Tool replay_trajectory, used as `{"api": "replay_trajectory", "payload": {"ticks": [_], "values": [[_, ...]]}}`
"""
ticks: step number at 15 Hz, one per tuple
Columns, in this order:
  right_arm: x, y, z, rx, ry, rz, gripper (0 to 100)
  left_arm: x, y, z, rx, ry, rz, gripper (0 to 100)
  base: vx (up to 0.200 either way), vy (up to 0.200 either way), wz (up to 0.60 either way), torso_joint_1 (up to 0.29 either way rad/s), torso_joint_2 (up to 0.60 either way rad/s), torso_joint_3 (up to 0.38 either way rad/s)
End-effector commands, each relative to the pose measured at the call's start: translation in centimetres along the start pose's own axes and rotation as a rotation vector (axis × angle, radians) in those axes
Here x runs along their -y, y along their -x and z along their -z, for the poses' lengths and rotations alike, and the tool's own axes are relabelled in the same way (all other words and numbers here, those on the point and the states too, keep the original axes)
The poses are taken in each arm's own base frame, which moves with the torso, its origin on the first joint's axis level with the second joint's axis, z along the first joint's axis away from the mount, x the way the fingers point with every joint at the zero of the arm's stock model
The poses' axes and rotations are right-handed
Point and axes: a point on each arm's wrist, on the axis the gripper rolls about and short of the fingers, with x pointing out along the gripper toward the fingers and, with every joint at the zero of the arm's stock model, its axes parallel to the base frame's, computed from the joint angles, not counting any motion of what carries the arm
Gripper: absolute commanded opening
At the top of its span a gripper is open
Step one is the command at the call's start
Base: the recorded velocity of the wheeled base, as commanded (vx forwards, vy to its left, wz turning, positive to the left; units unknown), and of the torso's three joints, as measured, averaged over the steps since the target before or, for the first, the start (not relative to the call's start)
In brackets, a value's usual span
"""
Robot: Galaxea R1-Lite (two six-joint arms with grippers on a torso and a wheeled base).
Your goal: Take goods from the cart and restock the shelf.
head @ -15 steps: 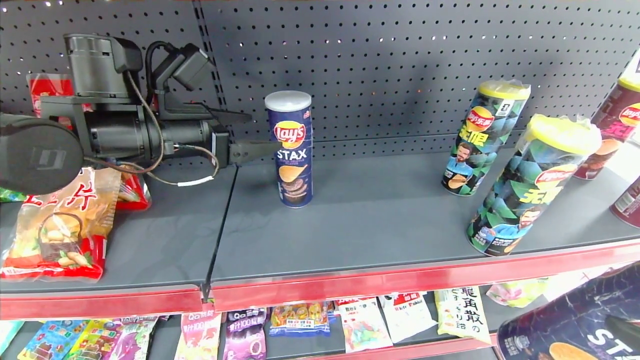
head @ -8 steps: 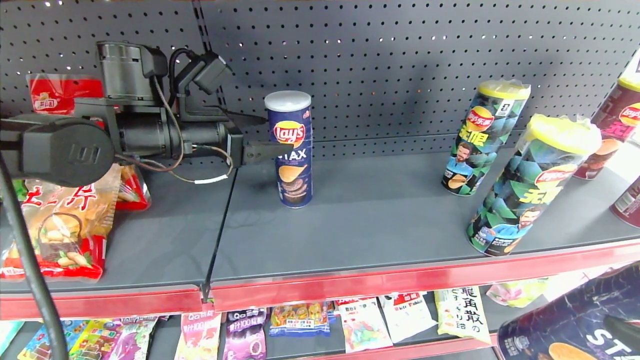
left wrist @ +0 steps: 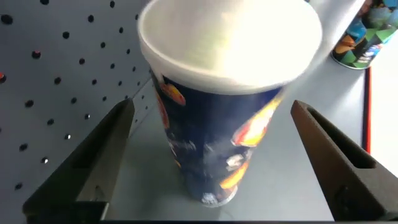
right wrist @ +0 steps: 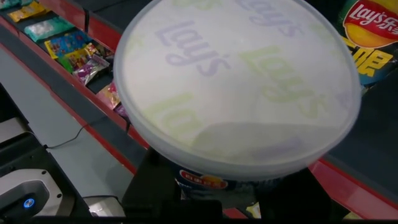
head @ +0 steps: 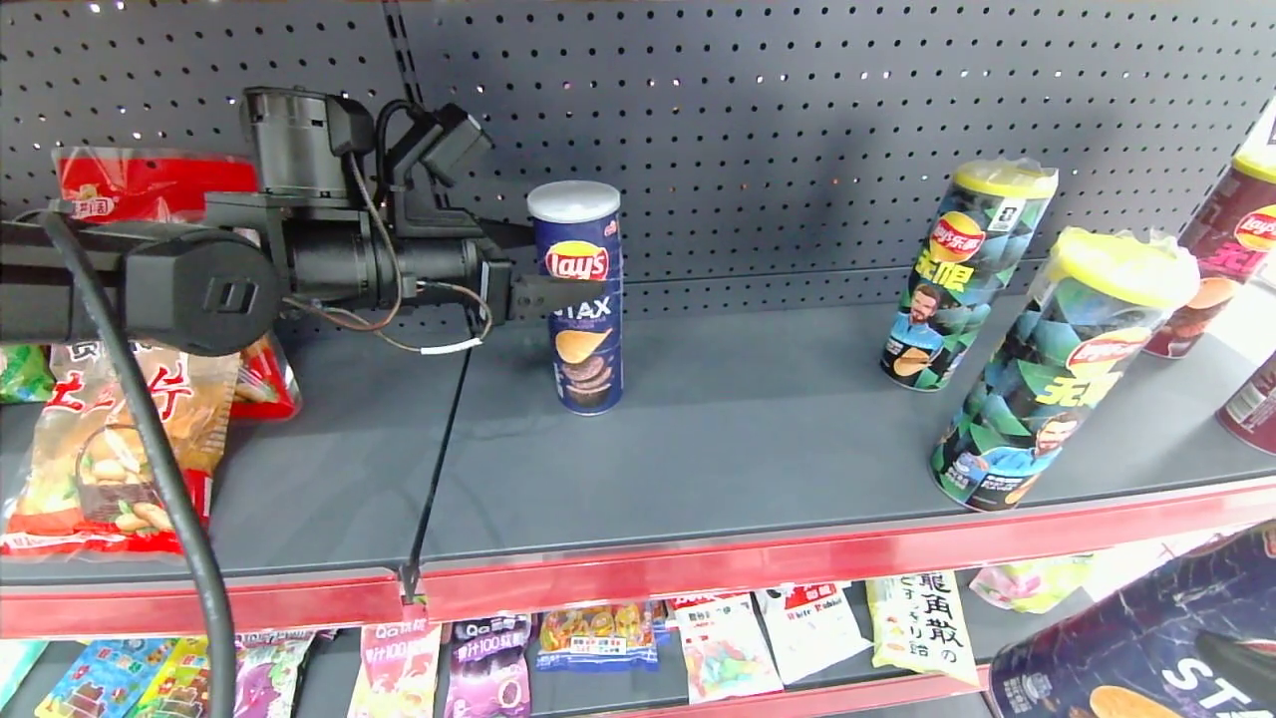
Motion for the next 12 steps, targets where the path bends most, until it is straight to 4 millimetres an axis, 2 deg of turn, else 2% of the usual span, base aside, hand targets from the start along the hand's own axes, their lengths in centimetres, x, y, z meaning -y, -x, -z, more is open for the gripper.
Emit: {"api": "replay_trajectory", "payload": {"ticks": [1, 6, 7, 12], "values": [[0.0, 0.0, 0.0, -0.001, 0.000, 0.000, 0, 0.0, -0.8, 0.3, -0.004, 0.001, 0.011, 100, 0.000, 0.000, 0.00, 0.000, 0.00, 0.000], [0.0, 0.0, -0.1, 0.003, -0.020, 0.003, 0, 0.0, -1.5, 0.5, -0.009, 0.005, 0.015, 100, 0.000, 0.000, 0.00, 0.000, 0.00, 0.000], [0.0, 0.0, -0.1, 0.004, -0.019, 0.003, 0, -0.2, -1.7, 0.4, -0.003, 0.000, 0.015, 0, 0.000, 0.000, 0.00, 0.000, 0.00, 0.000], [0.0, 0.0, 0.0, 0.000, -0.021, 0.002, 0, 0.3, -2.0, -0.1, 0.008, -0.001, 0.027, 0, 0.000, 0.000, 0.00, 0.000, 0.00, 0.000]]}}
